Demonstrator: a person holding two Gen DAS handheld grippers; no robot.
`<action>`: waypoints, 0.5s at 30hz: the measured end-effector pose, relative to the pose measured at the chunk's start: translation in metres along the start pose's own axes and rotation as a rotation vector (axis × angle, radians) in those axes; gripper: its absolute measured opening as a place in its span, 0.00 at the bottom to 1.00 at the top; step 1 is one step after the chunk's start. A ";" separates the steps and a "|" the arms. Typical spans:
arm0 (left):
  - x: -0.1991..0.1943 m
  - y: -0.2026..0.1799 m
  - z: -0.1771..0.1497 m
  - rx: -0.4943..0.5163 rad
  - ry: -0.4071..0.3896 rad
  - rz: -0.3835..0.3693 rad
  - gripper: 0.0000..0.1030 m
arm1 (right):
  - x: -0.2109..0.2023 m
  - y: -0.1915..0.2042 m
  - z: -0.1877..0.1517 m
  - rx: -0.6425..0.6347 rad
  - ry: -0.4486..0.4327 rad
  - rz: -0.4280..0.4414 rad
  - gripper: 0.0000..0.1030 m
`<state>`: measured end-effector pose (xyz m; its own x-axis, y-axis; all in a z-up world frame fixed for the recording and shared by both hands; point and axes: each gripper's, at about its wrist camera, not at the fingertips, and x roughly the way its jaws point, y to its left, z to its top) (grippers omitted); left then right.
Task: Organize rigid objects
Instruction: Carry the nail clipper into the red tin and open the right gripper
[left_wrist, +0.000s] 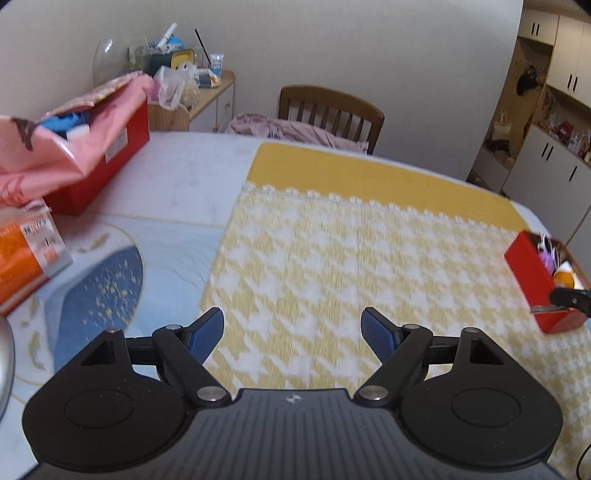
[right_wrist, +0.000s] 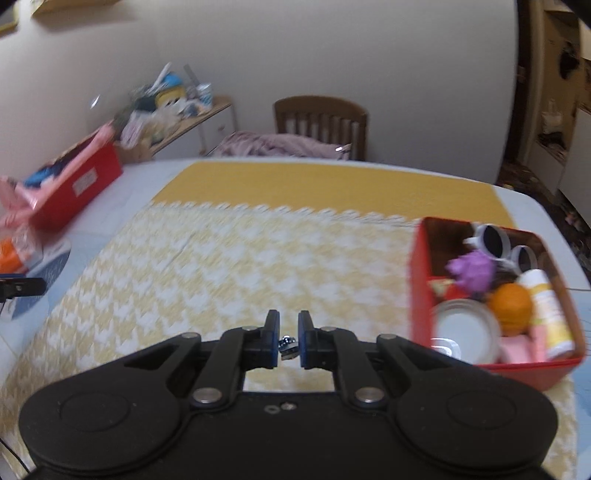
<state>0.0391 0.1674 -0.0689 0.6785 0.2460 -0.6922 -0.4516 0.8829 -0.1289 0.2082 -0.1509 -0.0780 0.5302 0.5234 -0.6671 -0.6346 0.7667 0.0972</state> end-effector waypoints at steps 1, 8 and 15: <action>-0.002 -0.002 0.004 0.000 -0.006 0.006 0.79 | -0.004 -0.007 0.001 0.008 -0.006 -0.010 0.09; 0.002 -0.051 0.009 0.018 -0.016 -0.037 0.79 | -0.028 -0.063 0.003 0.058 -0.034 -0.088 0.09; 0.024 -0.153 0.018 0.136 -0.008 -0.155 0.78 | -0.037 -0.118 -0.001 0.074 -0.053 -0.147 0.09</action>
<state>0.1348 0.0449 -0.0528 0.7384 0.1058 -0.6660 -0.2595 0.9561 -0.1359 0.2634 -0.2610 -0.0652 0.6443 0.4211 -0.6384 -0.5060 0.8607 0.0571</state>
